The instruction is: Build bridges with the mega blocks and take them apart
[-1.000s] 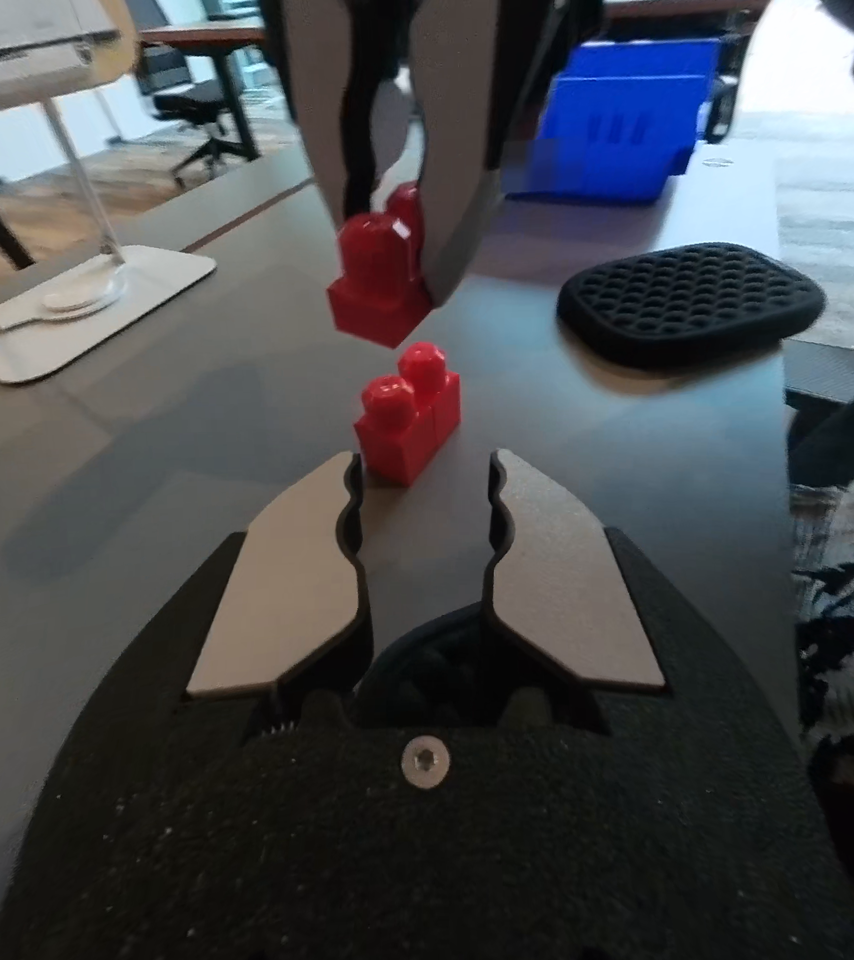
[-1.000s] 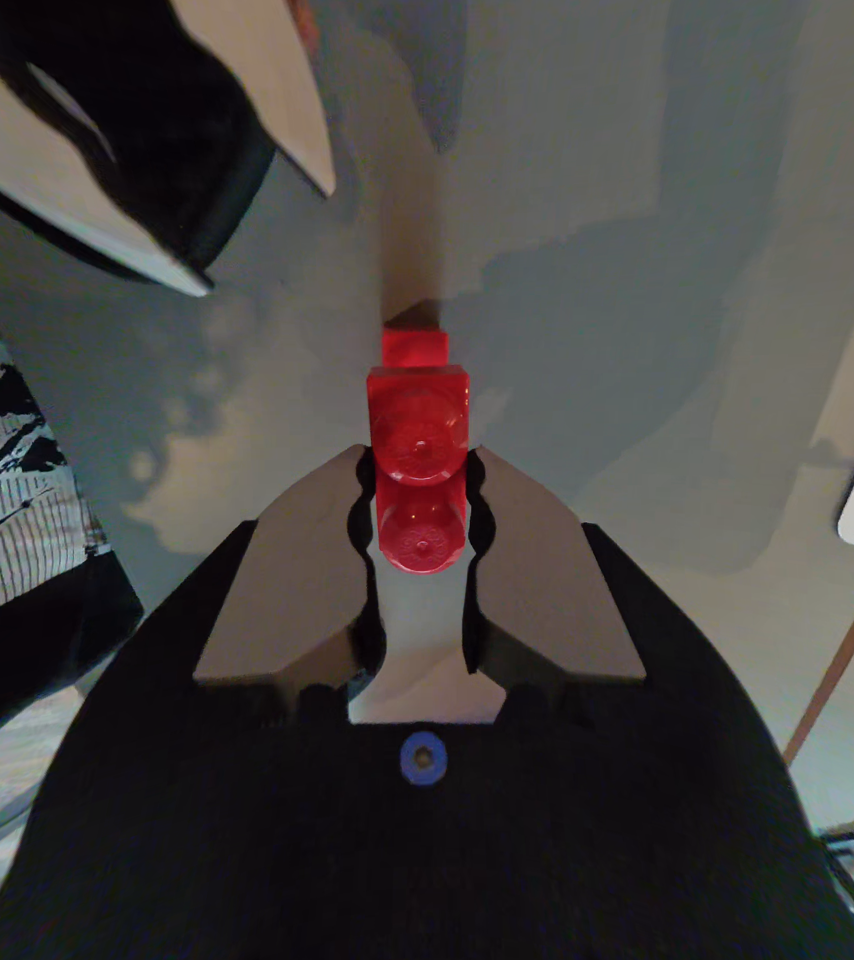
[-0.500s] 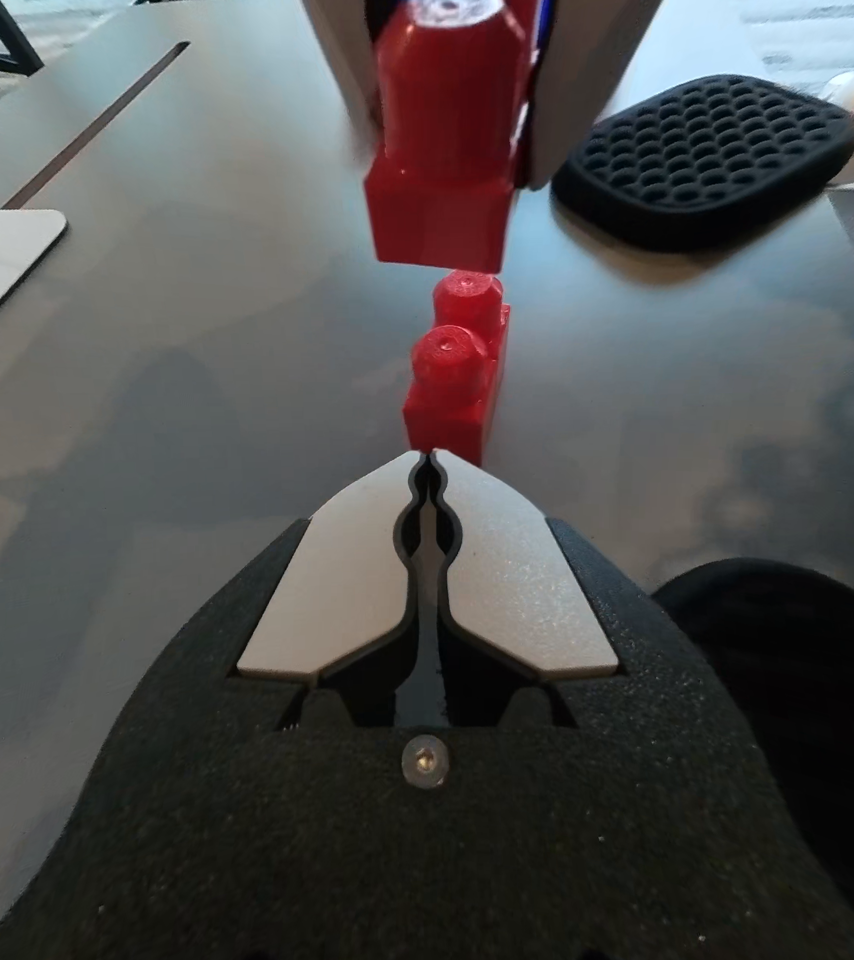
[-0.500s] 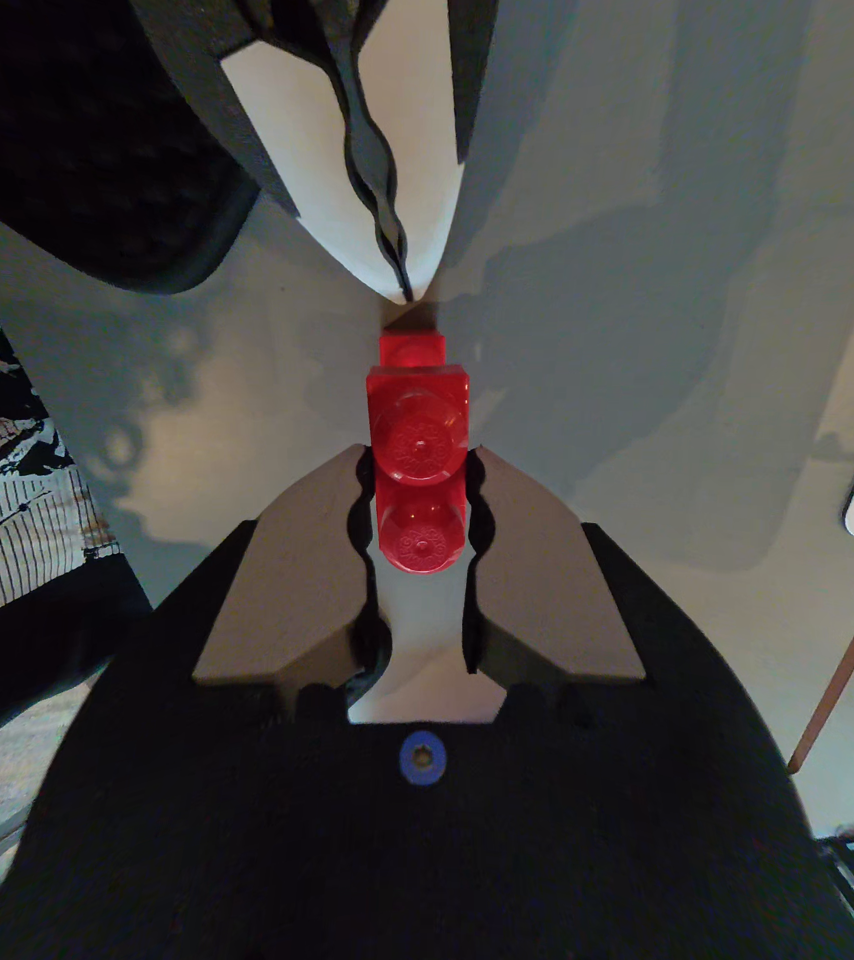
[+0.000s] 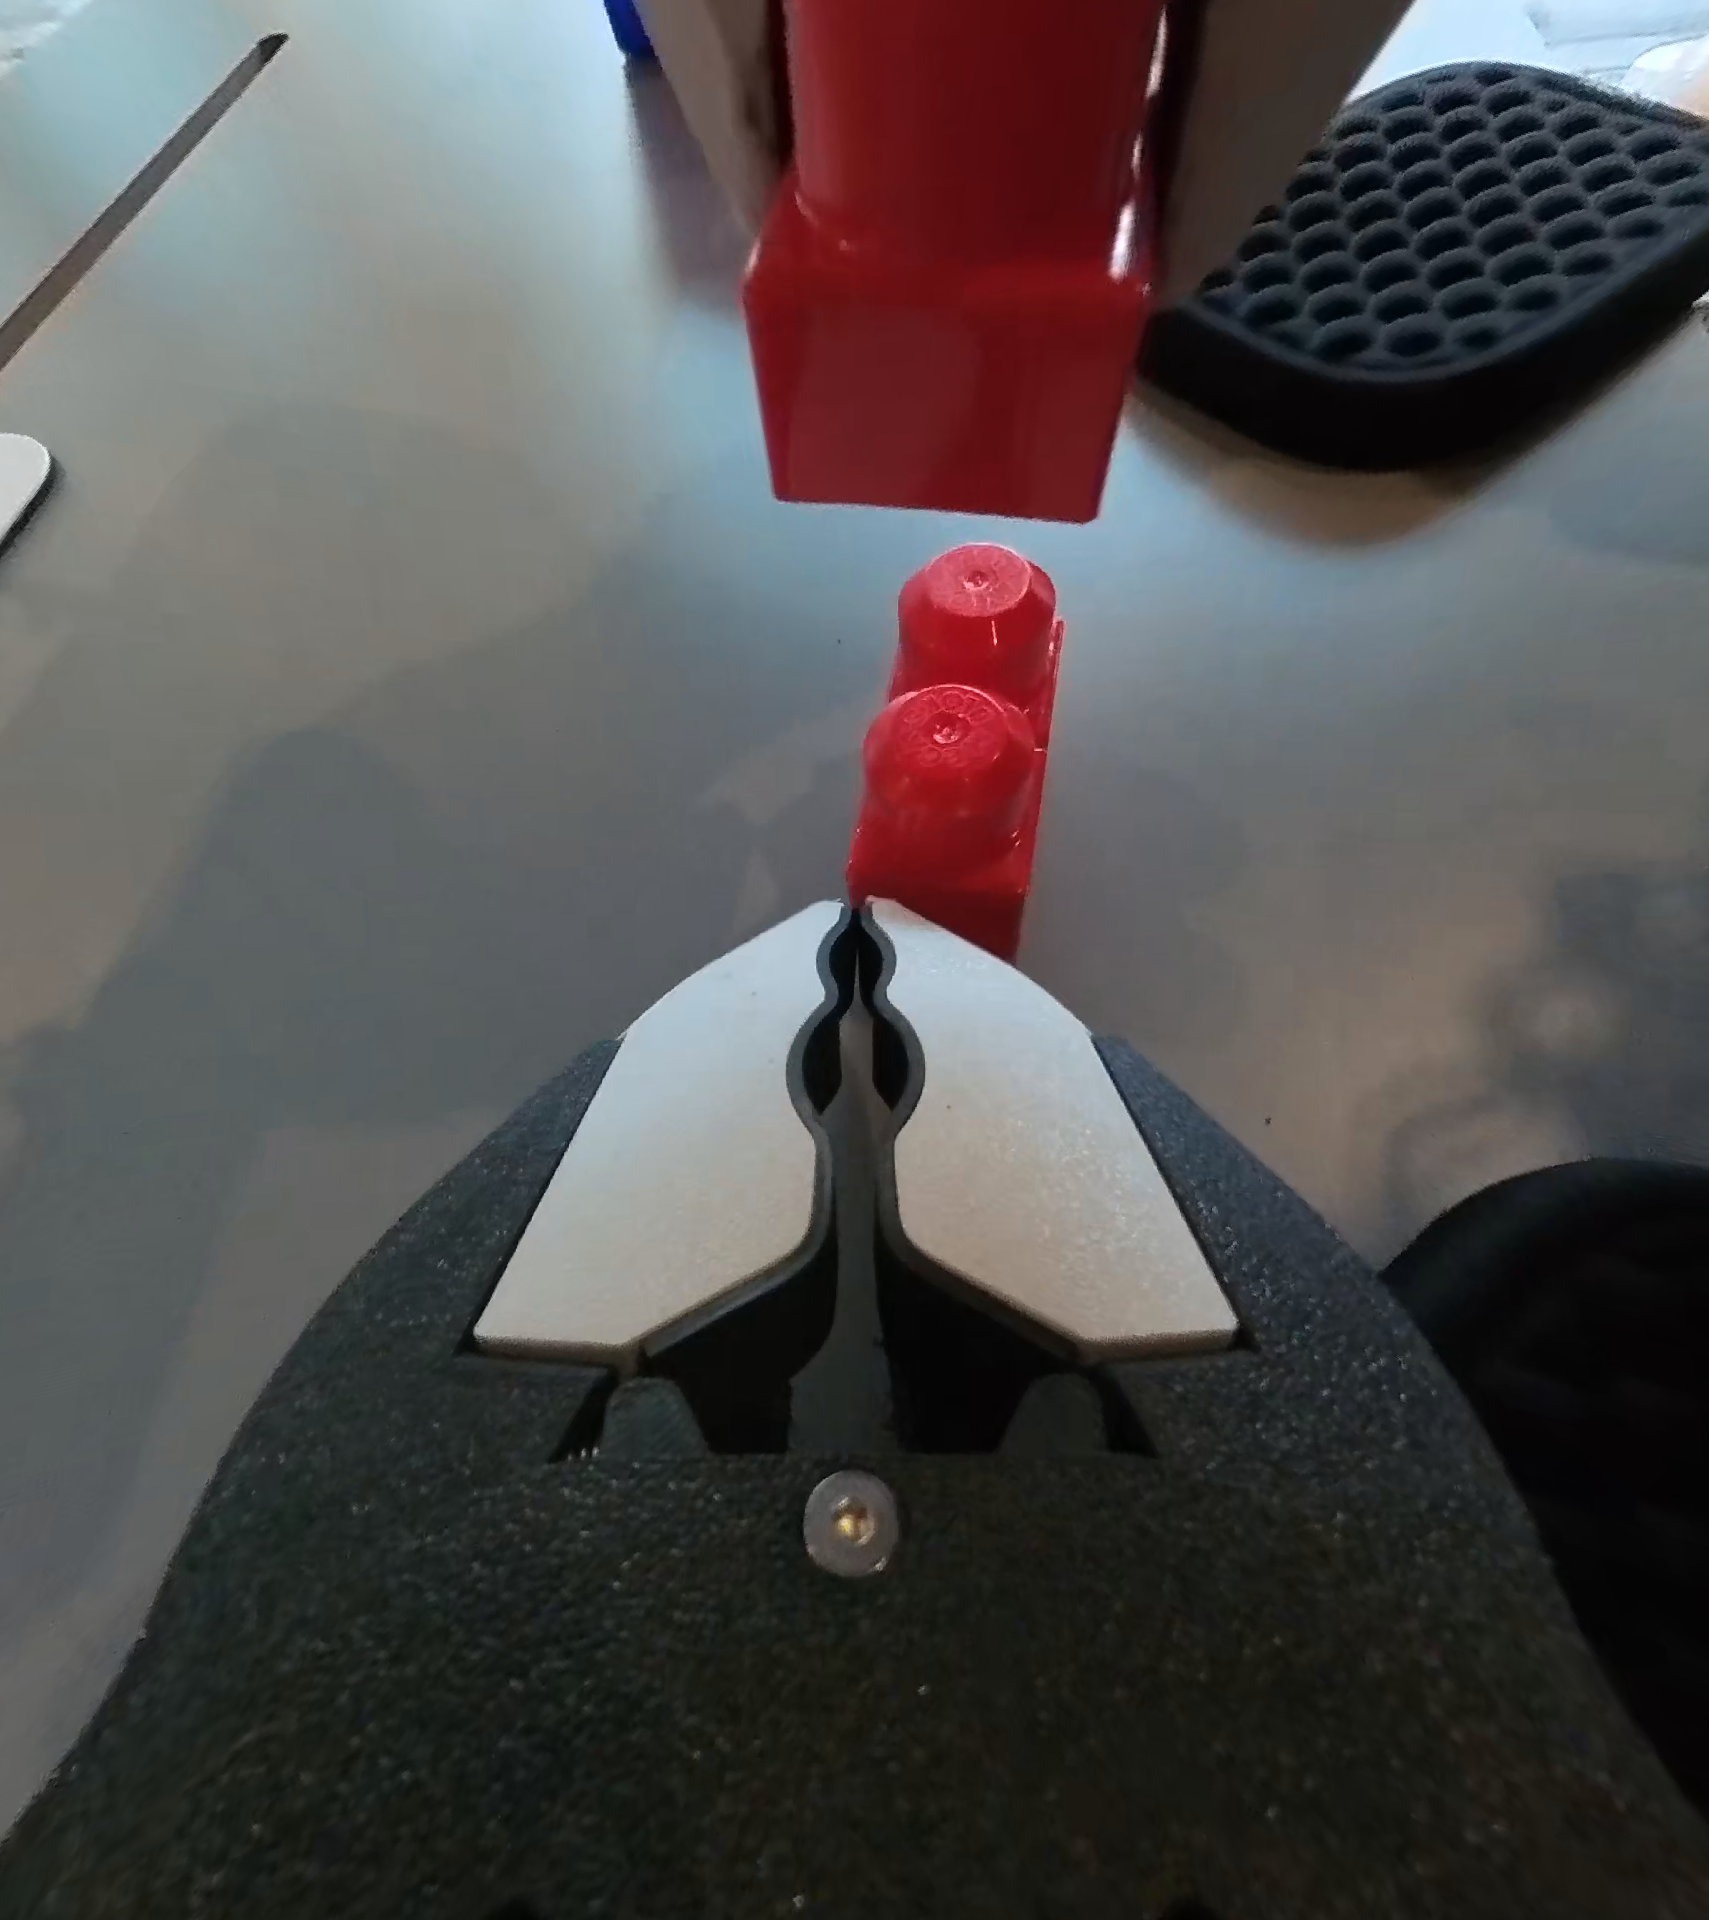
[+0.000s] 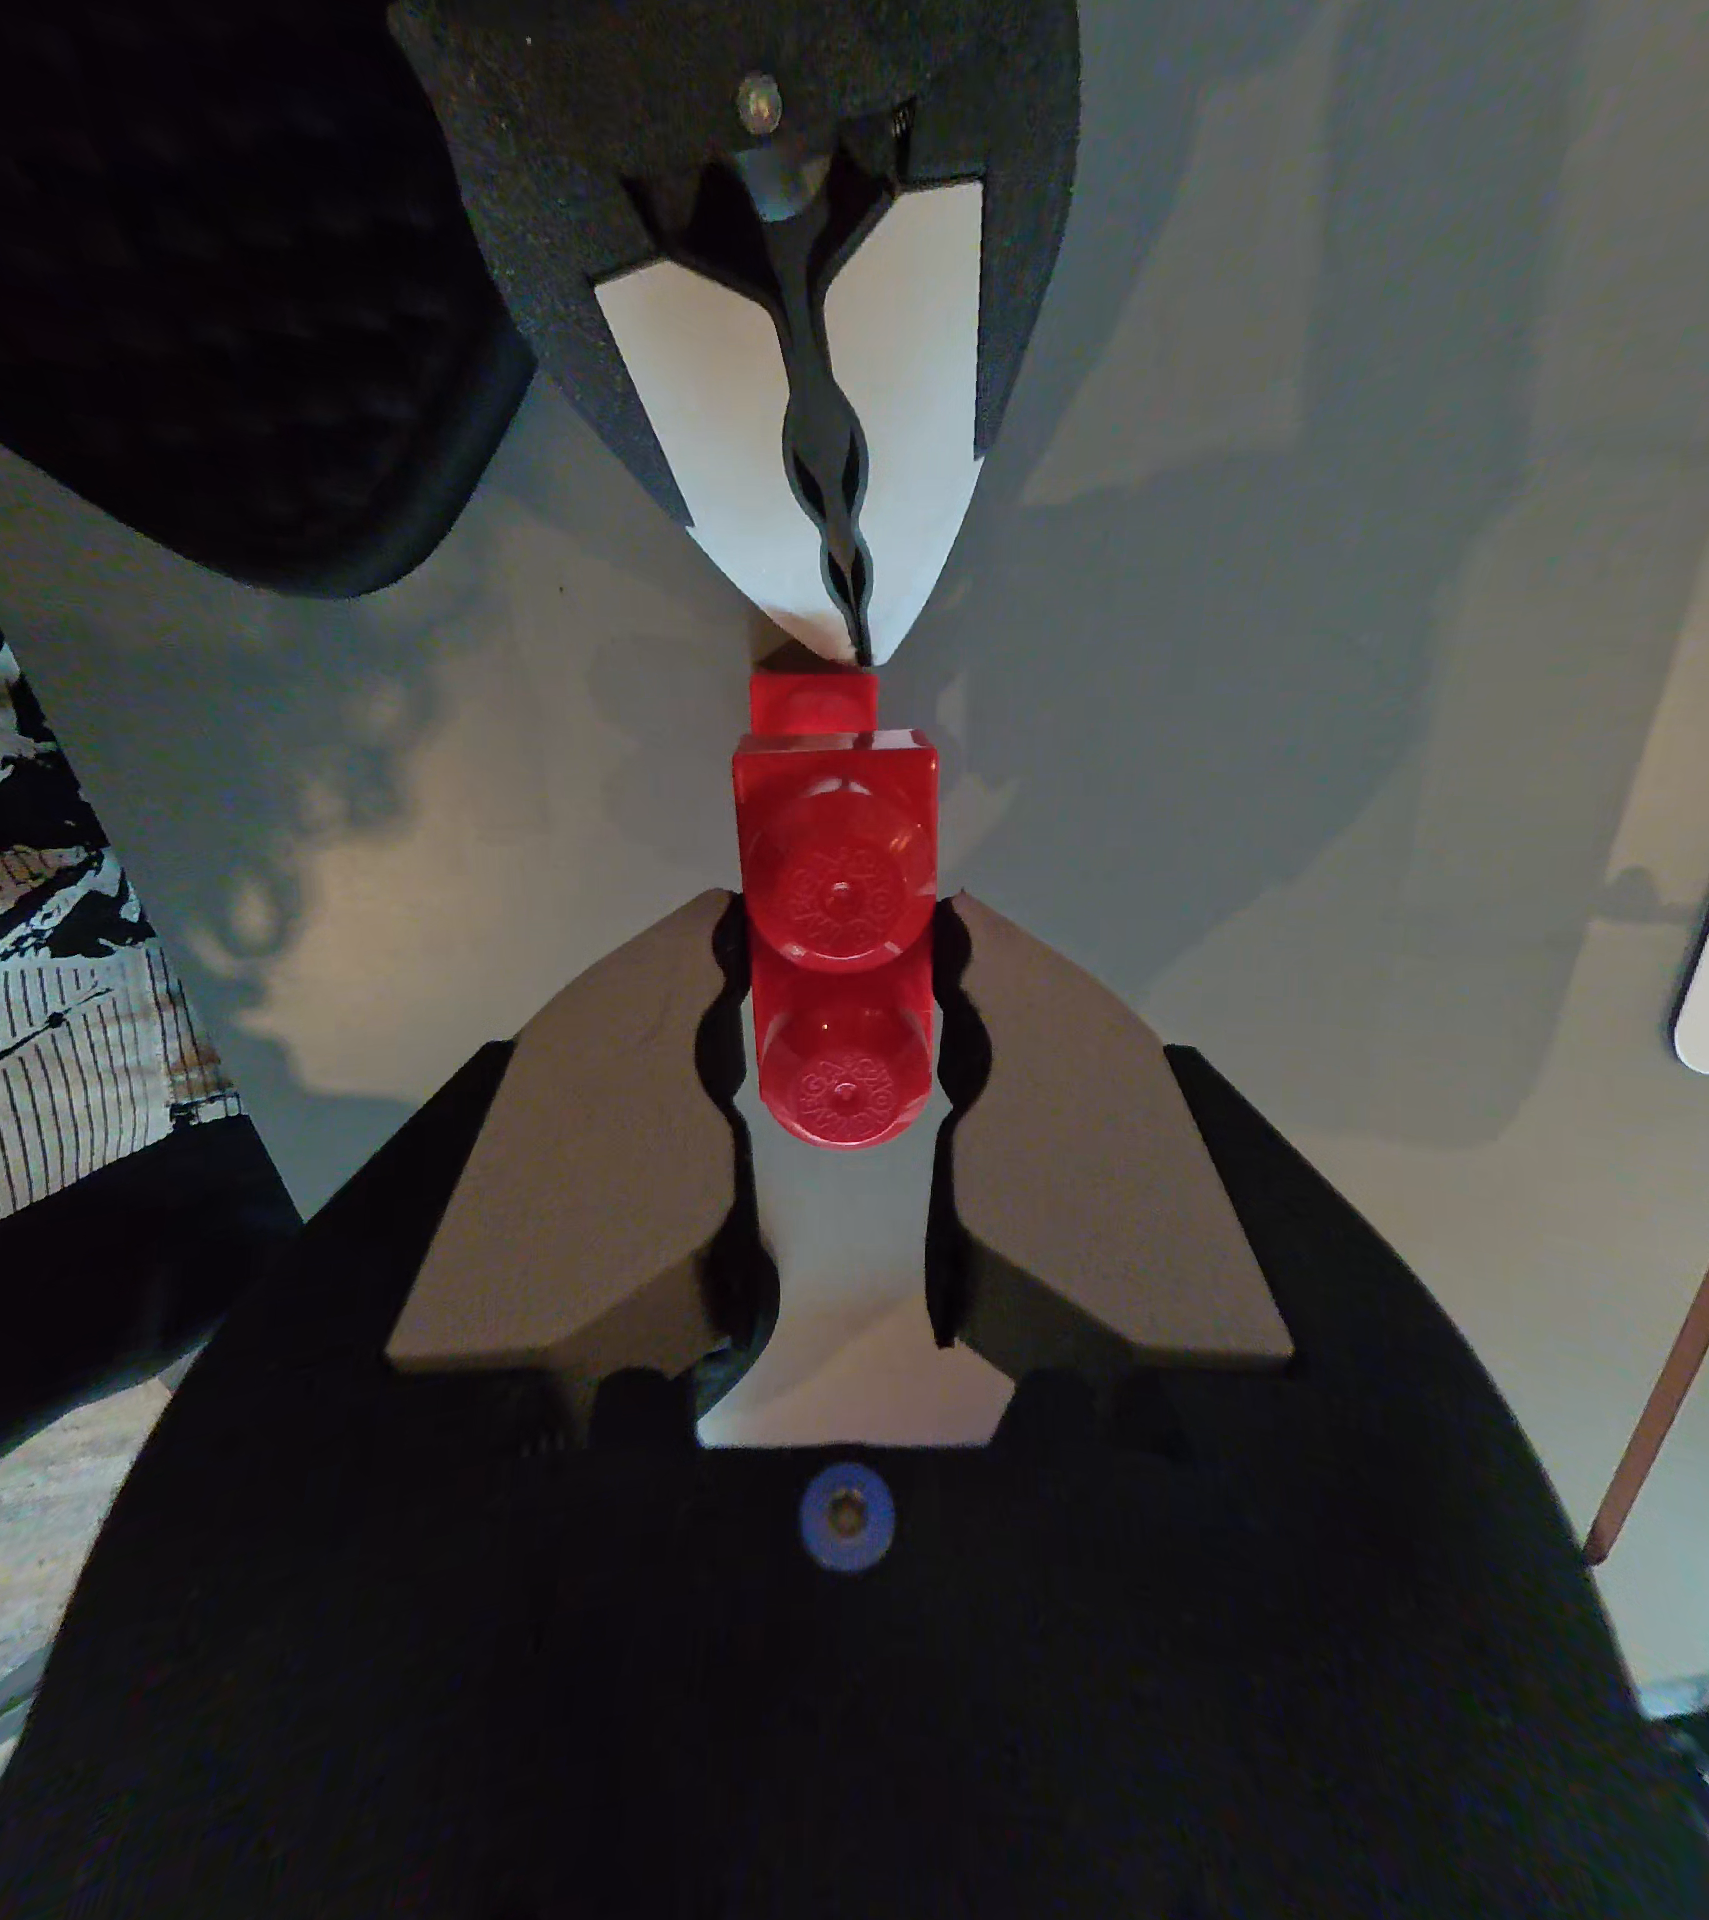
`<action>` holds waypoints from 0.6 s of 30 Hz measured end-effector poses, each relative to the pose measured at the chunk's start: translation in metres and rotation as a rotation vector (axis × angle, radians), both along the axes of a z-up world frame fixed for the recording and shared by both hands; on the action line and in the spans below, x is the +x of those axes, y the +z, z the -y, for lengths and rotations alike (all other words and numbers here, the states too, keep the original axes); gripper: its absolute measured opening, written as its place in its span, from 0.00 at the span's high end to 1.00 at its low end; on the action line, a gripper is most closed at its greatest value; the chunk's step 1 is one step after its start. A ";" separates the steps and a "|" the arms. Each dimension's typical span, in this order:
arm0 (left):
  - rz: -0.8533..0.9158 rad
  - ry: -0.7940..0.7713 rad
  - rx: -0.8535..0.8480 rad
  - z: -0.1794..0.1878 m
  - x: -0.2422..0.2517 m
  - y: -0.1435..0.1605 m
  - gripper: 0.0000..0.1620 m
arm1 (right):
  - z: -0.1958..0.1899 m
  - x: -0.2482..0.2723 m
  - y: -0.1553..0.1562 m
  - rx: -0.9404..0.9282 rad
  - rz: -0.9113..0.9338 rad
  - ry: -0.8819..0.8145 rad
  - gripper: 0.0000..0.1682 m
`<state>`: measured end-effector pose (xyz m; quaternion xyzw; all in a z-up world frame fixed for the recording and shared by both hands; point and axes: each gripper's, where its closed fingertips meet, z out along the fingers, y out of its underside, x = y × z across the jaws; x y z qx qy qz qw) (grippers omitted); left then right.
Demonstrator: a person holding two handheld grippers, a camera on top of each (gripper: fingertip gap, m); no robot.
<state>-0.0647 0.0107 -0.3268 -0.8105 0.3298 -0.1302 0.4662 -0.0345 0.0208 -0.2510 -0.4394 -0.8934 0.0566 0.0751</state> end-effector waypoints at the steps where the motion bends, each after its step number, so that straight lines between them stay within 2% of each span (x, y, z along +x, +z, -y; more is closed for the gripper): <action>1: 0.004 0.001 0.002 -0.001 0.000 0.001 1.00 | 0.000 0.001 0.000 -0.002 0.001 -0.001 0.80; 11: 0.013 0.033 0.019 -0.001 -0.004 0.004 1.00 | 0.004 0.001 -0.008 -0.021 0.019 -0.004 0.80; 15: 0.050 0.098 0.054 0.020 -0.023 0.019 1.00 | 0.005 -0.004 -0.020 -0.025 0.031 -0.021 0.80; 18: 0.146 0.105 0.124 0.044 -0.025 0.042 1.00 | 0.004 -0.006 -0.032 -0.014 0.048 -0.045 0.80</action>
